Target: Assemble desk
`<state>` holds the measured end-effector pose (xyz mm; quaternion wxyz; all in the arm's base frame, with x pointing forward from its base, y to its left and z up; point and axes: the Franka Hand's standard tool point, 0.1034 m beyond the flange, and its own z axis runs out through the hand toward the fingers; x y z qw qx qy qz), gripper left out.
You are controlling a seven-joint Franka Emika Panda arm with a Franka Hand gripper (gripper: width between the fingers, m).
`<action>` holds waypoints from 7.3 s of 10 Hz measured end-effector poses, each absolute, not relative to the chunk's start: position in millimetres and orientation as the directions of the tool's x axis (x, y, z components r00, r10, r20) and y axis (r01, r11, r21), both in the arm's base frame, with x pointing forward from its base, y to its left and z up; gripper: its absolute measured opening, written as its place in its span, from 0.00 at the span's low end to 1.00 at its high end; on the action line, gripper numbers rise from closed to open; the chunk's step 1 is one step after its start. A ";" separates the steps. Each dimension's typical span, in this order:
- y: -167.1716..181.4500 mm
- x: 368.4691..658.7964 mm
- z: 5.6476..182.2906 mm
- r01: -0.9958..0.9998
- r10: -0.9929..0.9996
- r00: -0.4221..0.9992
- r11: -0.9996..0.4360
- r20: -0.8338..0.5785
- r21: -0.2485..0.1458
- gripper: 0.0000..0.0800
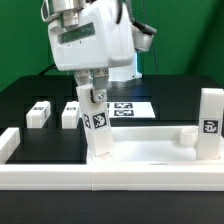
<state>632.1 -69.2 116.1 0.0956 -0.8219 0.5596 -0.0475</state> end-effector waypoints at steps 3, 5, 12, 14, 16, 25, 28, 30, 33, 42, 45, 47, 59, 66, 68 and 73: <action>-63.4 630.8 116.2 -0.977 -0.983 0.133 -0.109 -0.127 -0.185 0.37; -60.7 630.8 116.3 -0.982 -0.985 0.104 -0.080 -0.135 -0.174 0.37; -55.3 617.4 111.1 -0.605 -0.607 0.794 -0.782 -0.037 -0.149 0.80; -56.3 617.3 111.1 -0.446 -0.450 0.893 -0.882 -0.010 -0.150 0.81; -57.5 626.3 117.0 -0.244 -0.248 0.969 -0.960 0.016 -0.138 0.81; -48.3 628.1 115.5 -0.805 -0.802 0.591 -0.582 -0.086 -0.113 0.36; -48.1 635.6 114.8 -0.990 -0.978 0.117 -0.102 -0.175 -0.094 0.36; -49.3 635.1 114.4 -0.993 -0.978 0.080 -0.062 -0.191 -0.098 0.36; -48.5 622.7 108.3 -0.831 -0.817 0.556 -0.542 -0.152 -0.124 0.75; -64.7 630.4 118.4 -0.097 -0.102 0.995 -0.984 0.023 -0.146 0.81; -64.2 630.5 118.3 -0.211 -0.214 0.977 -0.966 0.006 -0.149 0.46; -63.9 630.6 118.2 -0.331 -0.333 0.943 -0.932 -0.012 -0.149 0.36; -49.9 634.8 115.5 -0.990 -0.969 0.116 -0.096 -0.219 -0.103 0.63; -54.7 625.2 115.7 -0.582 -0.563 0.813 -0.796 -0.149 -0.165 0.81; -61.2 631.1 115.2 -0.244 -0.238 0.969 -0.960 -0.059 -0.138 0.81; -58.2 636.9 112.6 -0.242 -0.240 0.970 -0.961 -0.030 -0.136 0.47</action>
Offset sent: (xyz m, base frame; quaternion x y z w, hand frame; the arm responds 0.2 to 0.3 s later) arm 0.0259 0.0124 0.0030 0.0085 -0.0017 0.1562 0.9877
